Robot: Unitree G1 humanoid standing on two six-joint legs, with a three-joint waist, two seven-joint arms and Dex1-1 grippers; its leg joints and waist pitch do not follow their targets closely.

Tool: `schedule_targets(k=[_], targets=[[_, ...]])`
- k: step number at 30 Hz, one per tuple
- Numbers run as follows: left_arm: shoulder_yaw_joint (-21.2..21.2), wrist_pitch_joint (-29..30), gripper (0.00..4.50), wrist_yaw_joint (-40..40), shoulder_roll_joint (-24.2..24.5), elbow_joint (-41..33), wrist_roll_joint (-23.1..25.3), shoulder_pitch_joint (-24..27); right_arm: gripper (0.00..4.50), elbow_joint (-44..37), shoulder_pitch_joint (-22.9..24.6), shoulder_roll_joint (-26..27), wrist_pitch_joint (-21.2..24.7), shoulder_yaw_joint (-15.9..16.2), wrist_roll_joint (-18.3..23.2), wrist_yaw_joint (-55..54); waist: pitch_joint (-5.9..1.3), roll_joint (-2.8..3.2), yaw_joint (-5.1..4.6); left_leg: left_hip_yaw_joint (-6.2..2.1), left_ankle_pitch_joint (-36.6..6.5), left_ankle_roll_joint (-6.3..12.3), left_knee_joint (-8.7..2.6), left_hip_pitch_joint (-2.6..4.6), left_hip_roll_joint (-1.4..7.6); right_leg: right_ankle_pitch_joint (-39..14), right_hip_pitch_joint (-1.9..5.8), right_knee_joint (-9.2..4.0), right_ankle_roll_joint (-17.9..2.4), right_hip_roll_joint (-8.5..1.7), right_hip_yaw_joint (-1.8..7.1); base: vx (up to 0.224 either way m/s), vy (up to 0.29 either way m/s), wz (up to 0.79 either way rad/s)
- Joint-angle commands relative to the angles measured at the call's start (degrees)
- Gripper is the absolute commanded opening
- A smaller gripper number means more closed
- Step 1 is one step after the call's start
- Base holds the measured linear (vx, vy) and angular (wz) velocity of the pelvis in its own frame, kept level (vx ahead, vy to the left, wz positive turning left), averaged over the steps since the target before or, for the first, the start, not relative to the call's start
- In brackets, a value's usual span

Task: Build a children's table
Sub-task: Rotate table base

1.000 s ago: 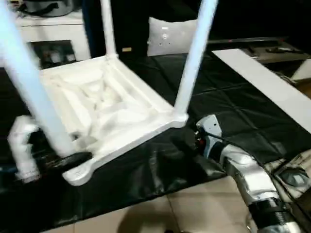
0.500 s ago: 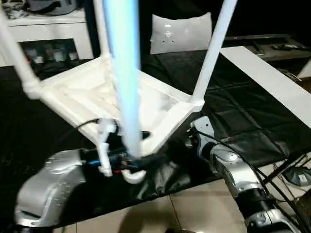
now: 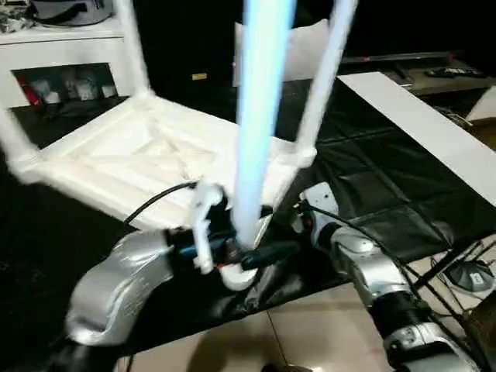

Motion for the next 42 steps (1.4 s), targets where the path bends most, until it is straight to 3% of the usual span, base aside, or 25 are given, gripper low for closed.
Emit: schedule_targets(k=[1, 5, 16, 23, 26, 28, 29, 30, 31, 32, 33, 34, 35, 36, 39, 41, 42], targets=[[-4.35, -1.34, 4.45, -0.5, -1.89, -0.67, -0.51, -1.52, 4.5, 0.32, -2.51, 3.2, -2.23, 3.37, -0.06, 2.2, -3.79, 0.51, 0.32, 0.22, -4.95, 2.92, -4.49, -2.08, 1.27, -26.62, 4.4, -3.75, -0.63, -4.41, 3.8, 0.0, 0.0, 0.0], [-5.52, -2.61, 4.45, 0.14, -3.01, 0.8, 0.88, -2.42, 4.5, 1.62, -3.45, 4.4, -3.11, 3.51, -0.38, 2.16, -3.77, 0.44, -0.54, 0.24, -5.1, 3.28, -4.41, -2.12, 1.22, -26.72, 4.31, -3.77, -1.1, -4.31, 3.71, 0.0, 0.0, 0.0], [-5.91, -5.95, 4.45, 1.51, -5.39, 4.32, 2.99, -4.7, 4.5, 4.39, -4.27, 5.43, -5.2, 2.45, -1.6, 1.73, -3.73, 0.97, -0.83, 0.21, -6.42, 3.16, -4.42, -1.94, 1.29, -27.03, 4.18, -4.01, -1.45, -4.27, 3.57, 0.0, 0.0, 0.0], [-2.37, -11.7, 4.45, 4.68, -5.86, 10.25, 6.49, -8.3, 4.5, 5.13, -3.05, 2.3, -4.84, -1.81, -1.13, -2.65, -3.9, 0.94, -0.43, 0.27, -4.96, 3.31, -4.32, -1.85, 1.2, -25.36, 4.21, -3.81, -1.58, -4.18, 3.7, 0.0, 0.0, 0.0], [-0.67, -14.36, 4.45, 6.89, -6.81, 13.12, 7.61, -10.07, 4.5, 4.62, -1.69, 0.31, -5.1, -3.1, -1.31, -3.54, -4.04, 0.92, 0.25, 0.36, -3.73, 3.76, -4.3, -1.83, 1.32, -24.47, 4.22, -3.72, -1.76, -4.31, 3.84, 0.0, 0.0, 0.0], [1.27, -18.03, 4.45, 9.38, -7.44, 17.61, 8.73, -12.29, 4.5, 2.49, 0.7, -1.35, -4.52, -4.81, 0.44, -1.34, -4.02, 1.08, 0.83, 0.57, -3.84, 4.09, -4.21, -1.66, 1.17, -24.78, 4.09, -3.92, -1.44, -4.12, 3.79, 0.0, 0.0, 0.0], [2.47, -20.28, 4.45, 10.28, -7.42, 20.87, 9.17, -13.7, 4.5, 0.67, 2.55, -2.57, -5.0, -5.36, 0.69, -0.83, -3.89, 1.29, 1.2, 0.54, -4.35, 4.21, -4.25, -1.75, 0.94, -25.94, 4.23, -4.21, -0.59, -3.99, 3.54, 0.0, 0.0, 0.0], [2.77, -20.87, 4.45, 10.47, -7.4, 21.72, 9.27, -14.05, 4.5, 0.25, 2.99, -2.86, -5.17, -5.46, 0.72, -0.77, -4.0, 1.11, 1.29, 0.7, -5.09, 4.2, -4.12, -1.64, 0.7, -27.34, 4.19, -4.63, 0.88, -3.87, 3.38, 0.0, 0.0, 0.0], [2.91, -21.21, 4.45, 10.42, -7.29, 22.3, 9.33, -14.3, 4.5, -0.12, 3.35, -3.02, -5.36, -5.6, 0.82, -0.73, -4.0, 1.11, 1.29, 0.7, -5.09, 4.2, -4.12, -1.64, 0.7, -27.34, 4.19, -4.63, 0.88, -3.87, 3.38, 0.0, 0.0, 0.0], [3.3, -22.92, 4.45, 10.25, -6.84, 24.94, 9.93, -15.38, 4.5, -1.92, 4.94, -3.75, -5.66, -6.11, 1.49, -0.1, -3.95, 1.03, 1.18, 0.7, -5.81, 4.02, -4.07, -1.95, 0.47, -29.04, 4.38, -4.94, 2.34, -3.82, 2.95, 0.0, 0.0, 0.0], [3.51, -24.16, 4.45, 10.75, -6.58, 27.12, 10.7, -16.29, 4.5, -3.68, 6.2, -4.04, -5.42, -6.71, 2.42, 0.62, -3.91, 1.21, 1.12, 0.93, -6.84, 4.41, -3.84, -1.62, -0.05, -31.09, 4.0, -5.57, 3.98, -3.57, 2.7, 0.0, 0.0, 0.0], [3.64, -24.7, 4.45, 11.22, -6.51, 28.21, 11.14, -16.74, 4.5, -4.53, 6.76, -4.17, -5.29, -6.93, 2.81, 0.92, -3.95, 1.21, 0.99, 0.75, -7.0, 4.36, -3.91, -1.85, 0.07, -31.34, 4.22, -5.42, 4.2, -3.65, 2.55, 0.0, 0.0, 0.0], [3.97, -25.98, 4.45, 12.42, -6.39, 30.79, 12.22, -17.82, 4.5, -6.45, 8.0, -4.45, -4.96, -7.38, 3.68, 1.57, -3.9, 1.59, 0.85, 0.79, -7.56, 4.44, -3.82, -1.63, -0.06, -32.2, 3.97, -6.02, 5.16, -3.43, 2.16, 0.0, 0.0, 0.0], [4.18, -27.12, 4.45, 13.57, -6.39, 32.28, 13.01, -18.34, 4.5, -8.15, 8.98, -4.65, -5.1, -7.49, 3.89, 1.6, -3.86, 1.75, 0.53, 0.6, -7.9, 4.46, -3.86, -1.91, -0.01, -32.07, 4.13, -6.14, 5.61, -3.29, 1.85, 0.0, 0.0, 0.0], [5.28, -27.5, 4.45, 14.07, -6.86, 31.91, 11.99, -17.84, 4.5, -13.64, 11.44, -4.35, -5.97, -7.89, 4.1, 0.12, -4.05, 1.66, 0.24, 0.55, -7.68, 4.42, -3.84, -2.09, 0.16, -30.82, 4.23, -6.14, 5.84, -3.39, 1.84, 0.0, 0.0, 0.0], [5.91, -26.29, 4.45, 12.67, -7.72, 28.02, 9.61, -15.45, 4.5, -20.4, 13.61, -3.58, -3.41, -8.16, 6.34, 0.45, -4.05, 1.89, 0.27, 0.43, -7.11, 4.73, -4.01, -2.15, 0.42, -30.17, 4.32, -6.01, 5.09, -3.68, 2.0, 0.0, 0.0, 0.0], [5.71, -25.84, 4.45, 12.22, -7.86, 26.36, 9.17, -14.34, 4.5, -22.37, 14.14, -3.41, -1.2, -8.17, 6.98, 0.36, -4.12, 1.33, 0.19, 0.48, -6.76, 4.88, -4.03, -2.26, 0.47, -29.79, 4.28, -5.95, 5.06, -3.65, 2.08, 0.0, 0.0, 0.0]])
